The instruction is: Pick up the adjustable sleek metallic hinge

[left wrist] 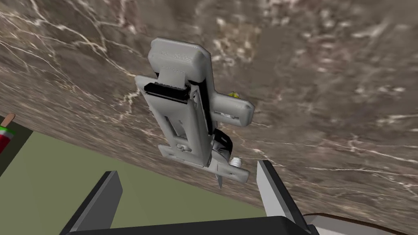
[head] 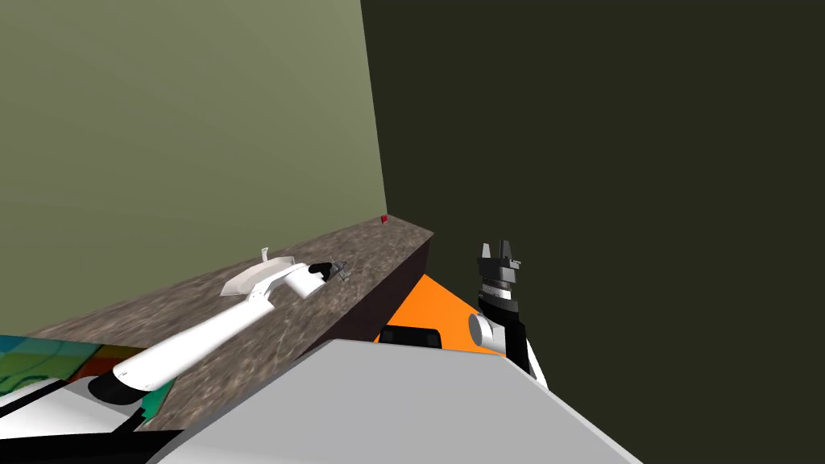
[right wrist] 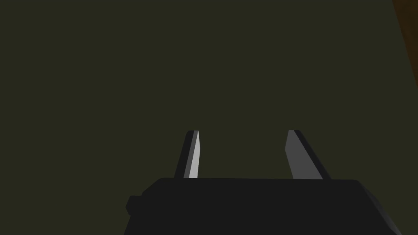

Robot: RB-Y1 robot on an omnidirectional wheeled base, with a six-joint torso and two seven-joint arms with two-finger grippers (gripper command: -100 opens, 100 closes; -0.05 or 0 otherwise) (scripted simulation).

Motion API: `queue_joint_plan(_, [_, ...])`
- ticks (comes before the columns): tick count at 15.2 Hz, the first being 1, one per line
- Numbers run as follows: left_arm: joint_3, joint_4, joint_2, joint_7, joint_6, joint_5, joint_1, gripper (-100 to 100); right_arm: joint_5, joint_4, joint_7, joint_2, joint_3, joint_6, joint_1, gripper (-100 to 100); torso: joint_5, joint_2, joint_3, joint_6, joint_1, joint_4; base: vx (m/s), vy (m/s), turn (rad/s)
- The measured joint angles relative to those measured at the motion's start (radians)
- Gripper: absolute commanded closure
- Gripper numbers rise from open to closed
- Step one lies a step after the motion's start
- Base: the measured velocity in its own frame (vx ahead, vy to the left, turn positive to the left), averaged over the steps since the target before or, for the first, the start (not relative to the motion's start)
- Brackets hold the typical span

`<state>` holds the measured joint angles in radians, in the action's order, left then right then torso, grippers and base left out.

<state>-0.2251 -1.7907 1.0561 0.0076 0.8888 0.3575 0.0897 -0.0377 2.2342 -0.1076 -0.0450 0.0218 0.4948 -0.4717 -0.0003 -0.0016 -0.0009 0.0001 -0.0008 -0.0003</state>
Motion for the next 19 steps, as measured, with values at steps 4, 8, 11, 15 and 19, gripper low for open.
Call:
queue_joint_plan(4, [-0.001, 0.036, -0.008, 0.004, -0.008, -0.006, -0.007, -100, 0.000, 0.000, 0.000, 0.000, 0.000, 0.000, 0.000, 0, 0.001, 0.003, 0.001, 0.000, 0.002, 0.000, -0.019, 0.018, -0.132])
queue_joint_plan(8, [-0.006, 0.096, -0.024, 0.006, -0.034, -0.014, -0.020, 100, 0.000, 0.000, 0.000, 0.000, 0.000, 0.000, 0.000, 0, 0.001, 0.003, 0.002, 0.000, 0.002, 0.001, -0.021, 0.017, -0.081])
queue_joint_plan(11, [-0.006, 0.096, -0.024, 0.006, -0.033, -0.015, -0.020, 100, 0.000, 0.000, 0.000, 0.000, 0.000, 0.000, 0.000, 0, 0.001, 0.002, 0.001, 0.000, 0.001, 0.000, -0.002, 0.001, 0.007])
queue_joint_plan(15, [-0.005, 0.072, -0.018, 0.005, -0.024, -0.012, -0.016, 100, 0.000, 0.000, 0.000, 0.000, 0.000, 0.000, 0.000, 0, 0.000, 0.002, 0.001, -0.001, 0.000, 0.001, 0.015, -0.013, 0.111])
queue_joint_plan(19, [-0.002, 0.019, -0.004, 0.002, -0.002, -0.004, -0.004, 100, 0.000, 0.000, 0.000, 0.000, 0.000, 0.000, 0.000, 0, 0.000, 0.001, 0.001, -0.001, -0.002, 0.000, 0.024, -0.024, 0.099])
